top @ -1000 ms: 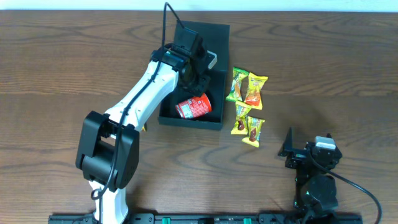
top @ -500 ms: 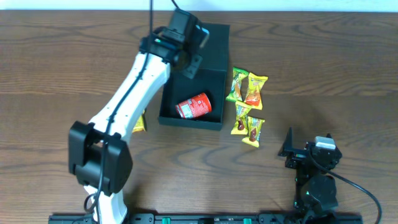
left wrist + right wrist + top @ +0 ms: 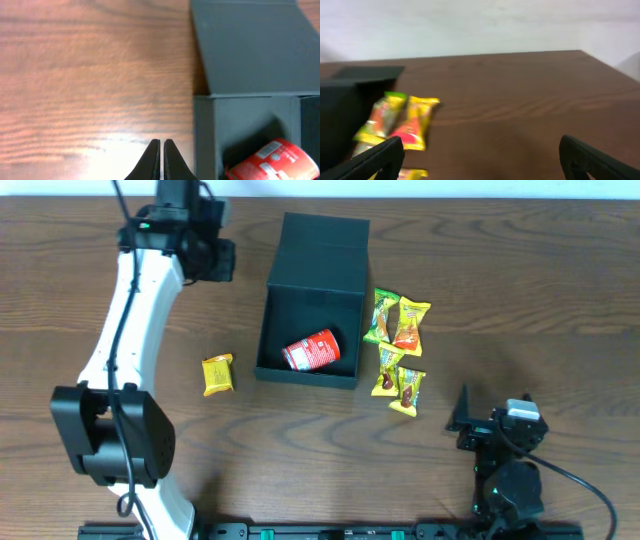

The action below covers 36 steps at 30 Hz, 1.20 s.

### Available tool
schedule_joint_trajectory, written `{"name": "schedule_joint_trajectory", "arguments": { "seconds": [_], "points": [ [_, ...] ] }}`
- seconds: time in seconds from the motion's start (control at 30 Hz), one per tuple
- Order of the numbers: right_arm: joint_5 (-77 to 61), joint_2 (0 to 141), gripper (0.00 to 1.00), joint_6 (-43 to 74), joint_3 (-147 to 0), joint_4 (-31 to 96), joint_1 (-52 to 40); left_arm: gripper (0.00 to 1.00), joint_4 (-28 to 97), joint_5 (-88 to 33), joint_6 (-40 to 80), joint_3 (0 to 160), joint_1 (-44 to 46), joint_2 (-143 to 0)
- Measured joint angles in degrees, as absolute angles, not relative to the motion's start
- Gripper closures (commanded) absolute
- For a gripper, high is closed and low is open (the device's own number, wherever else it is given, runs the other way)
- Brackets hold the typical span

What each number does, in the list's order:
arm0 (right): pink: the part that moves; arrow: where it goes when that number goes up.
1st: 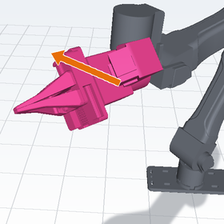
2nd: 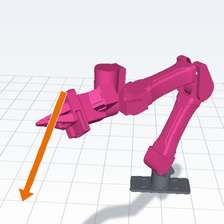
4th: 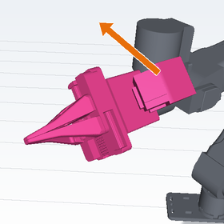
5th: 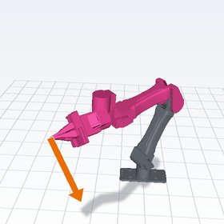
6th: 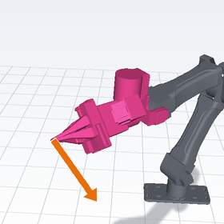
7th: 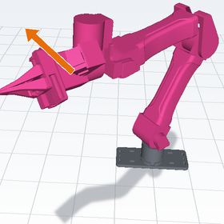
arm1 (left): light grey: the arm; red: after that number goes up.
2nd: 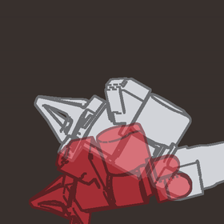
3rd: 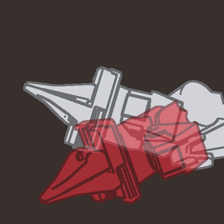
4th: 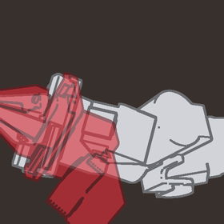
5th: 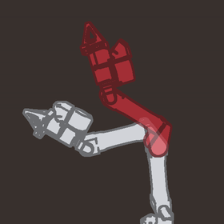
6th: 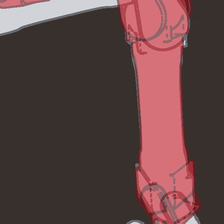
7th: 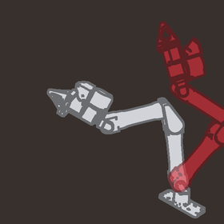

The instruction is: Pack container

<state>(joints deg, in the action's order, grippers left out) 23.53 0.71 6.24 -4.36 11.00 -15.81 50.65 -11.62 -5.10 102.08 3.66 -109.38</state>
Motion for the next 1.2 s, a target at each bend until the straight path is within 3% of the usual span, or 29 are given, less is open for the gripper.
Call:
{"name": "schedule_joint_trajectory", "arguments": {
  "seconds": [0.23,0.43,0.47,0.53,0.6,0.67,0.73,0.77,0.83,1.0,1.2],
  "points": [
    [10.35,0.69,0.01,22.68,-4.38,-6.42,-15.81,0.94,52.58,-12.32,-4.69,102.08,1.85,-109.38],
    [1.13,0.69,0.01,39.68,-4.38,-11.22,-15.81,0.94,52.47,-13.89,-6.09,102.02,1.17,-109.51],
    [-0.10,0.69,0.01,43.18,-4.40,-11.22,-15.81,0.90,52.21,-14.96,-6.24,102.00,1.17,-109.65],
    [-2.00,0.69,0.14,49.25,-4.40,-11.25,-15.81,0.83,51.35,-17.17,-6.66,102.00,1.19,-110.02],
    [-3.46,0.69,0.34,53.10,-4.40,-11.18,-15.81,0.83,50.52,-19.38,-6.61,102.00,1.21,-110.56],
    [-3.97,0.69,0.49,54.89,-4.38,-11.05,-15.81,0.83,49.82,-21.15,-6.74,101.97,1.23,-111.28],
    [-3.16,0.71,0.81,55.61,-4.38,-12.01,-15.79,0.85,49.23,-22.44,-6.92,101.97,1.21,-111.98],
    [-2.35,0.71,0.90,55.70,-4.38,-12.84,-15.77,0.91,49.15,-22.72,-6.90,101.95,1.23,-112.16],
    [-0.19,0.78,0.98,56.01,-4.49,-13.74,-15.46,0.94,49.36,-22.76,-6.90,101.93,1.23,-112.25],
    [2.98,7.35,0.99,53.71,-11.05,-11.27,-12.56,0.94,51.51,-20.88,-5.72,101.67,1.21,-112.29],
    [-2.66,31.18,0.99,41.54,-35.81,2.24,-8.38,0.94,51.40,-19.07,-4.32,96.66,1.23,-112.31]
  ]
}}
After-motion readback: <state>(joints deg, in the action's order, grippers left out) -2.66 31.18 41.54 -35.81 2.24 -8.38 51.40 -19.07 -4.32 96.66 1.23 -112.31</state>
